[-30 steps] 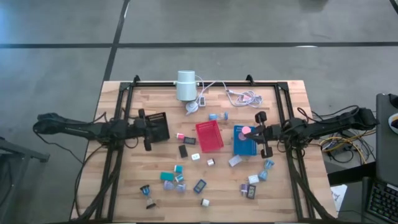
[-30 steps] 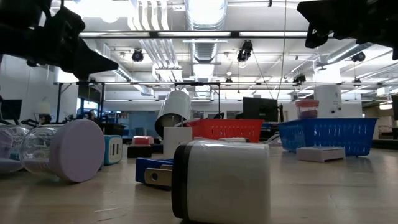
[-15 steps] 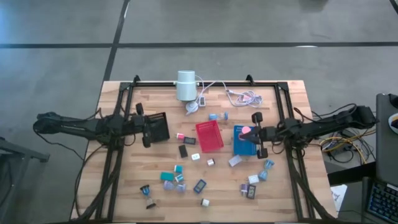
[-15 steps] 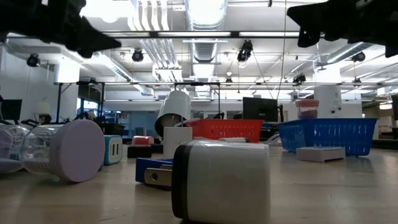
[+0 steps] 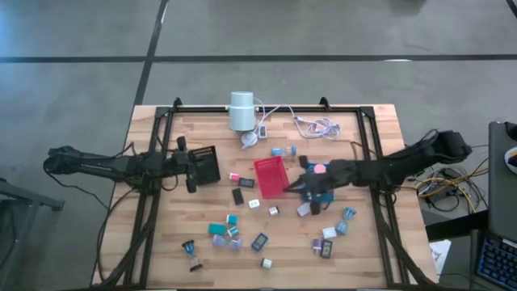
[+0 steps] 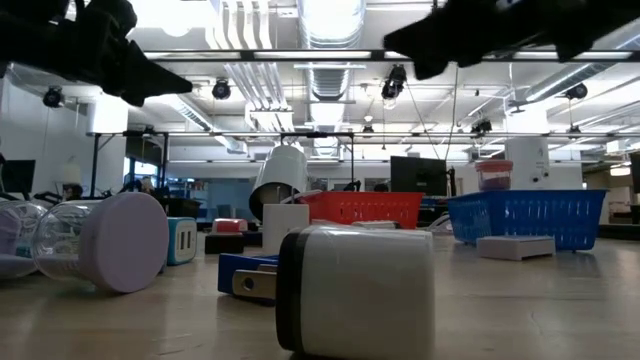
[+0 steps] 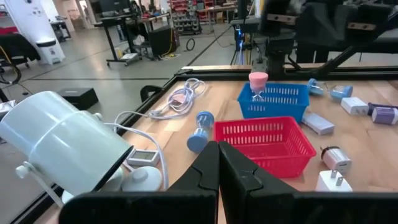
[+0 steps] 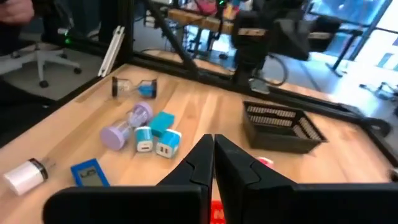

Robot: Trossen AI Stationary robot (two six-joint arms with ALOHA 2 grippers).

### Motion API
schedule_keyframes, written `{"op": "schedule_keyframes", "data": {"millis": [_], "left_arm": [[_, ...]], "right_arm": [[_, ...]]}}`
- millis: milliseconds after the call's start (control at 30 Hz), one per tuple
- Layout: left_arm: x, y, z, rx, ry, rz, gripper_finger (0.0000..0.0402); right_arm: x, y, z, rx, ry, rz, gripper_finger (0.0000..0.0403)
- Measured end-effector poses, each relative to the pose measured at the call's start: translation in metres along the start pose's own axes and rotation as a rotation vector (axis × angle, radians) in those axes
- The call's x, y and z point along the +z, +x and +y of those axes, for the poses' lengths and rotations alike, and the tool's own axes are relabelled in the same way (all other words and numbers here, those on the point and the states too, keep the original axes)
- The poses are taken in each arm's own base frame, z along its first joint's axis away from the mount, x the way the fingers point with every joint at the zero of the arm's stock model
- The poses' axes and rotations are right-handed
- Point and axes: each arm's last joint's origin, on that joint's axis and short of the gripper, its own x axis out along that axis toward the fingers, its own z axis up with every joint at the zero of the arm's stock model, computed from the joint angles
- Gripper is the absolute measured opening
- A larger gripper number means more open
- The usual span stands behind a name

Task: Pick & Place Office items
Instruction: Put the middle blue digital clock into the red bin

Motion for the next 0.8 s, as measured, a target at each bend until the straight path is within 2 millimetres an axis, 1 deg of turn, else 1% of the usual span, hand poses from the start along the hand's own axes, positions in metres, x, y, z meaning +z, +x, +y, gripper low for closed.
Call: {"op": "schedule_keyframes", "data": {"millis": [133,333,400,500,567,700,800], "left_arm": [[0.000,0.000,0.000,0.000,-0.006,0.000,0.0005],[-0.001,0.000,0.000,-0.003,-0.012,0.007,0.0005],[-0.001,0.000,0.000,-0.005,-0.031,0.007,0.0005],[-0.001,0.000,0.000,-0.005,-0.057,0.008,0.0005],[-0.001,0.000,0.000,-0.007,-0.062,0.007,0.0005],[-0.001,0.000,0.000,-0.008,-0.087,0.009,0.0005],[-0.003,0.000,0.000,-0.009,-0.092,0.020,0.0005]], "right_arm": [[0.005,0.022,0.007,0.041,0.036,0.114,0.0035],[0.017,0.046,0.021,0.075,0.086,0.307,0.0100],[0.019,0.052,0.027,0.053,0.079,0.391,0.0121],[0.020,0.065,0.036,0.053,0.053,0.466,0.0149],[0.023,0.076,0.040,0.067,0.047,0.477,0.0165],[0.028,0.097,0.047,0.156,0.050,0.533,0.0196],[0.027,0.113,0.052,0.264,0.050,0.593,0.0217]]}}
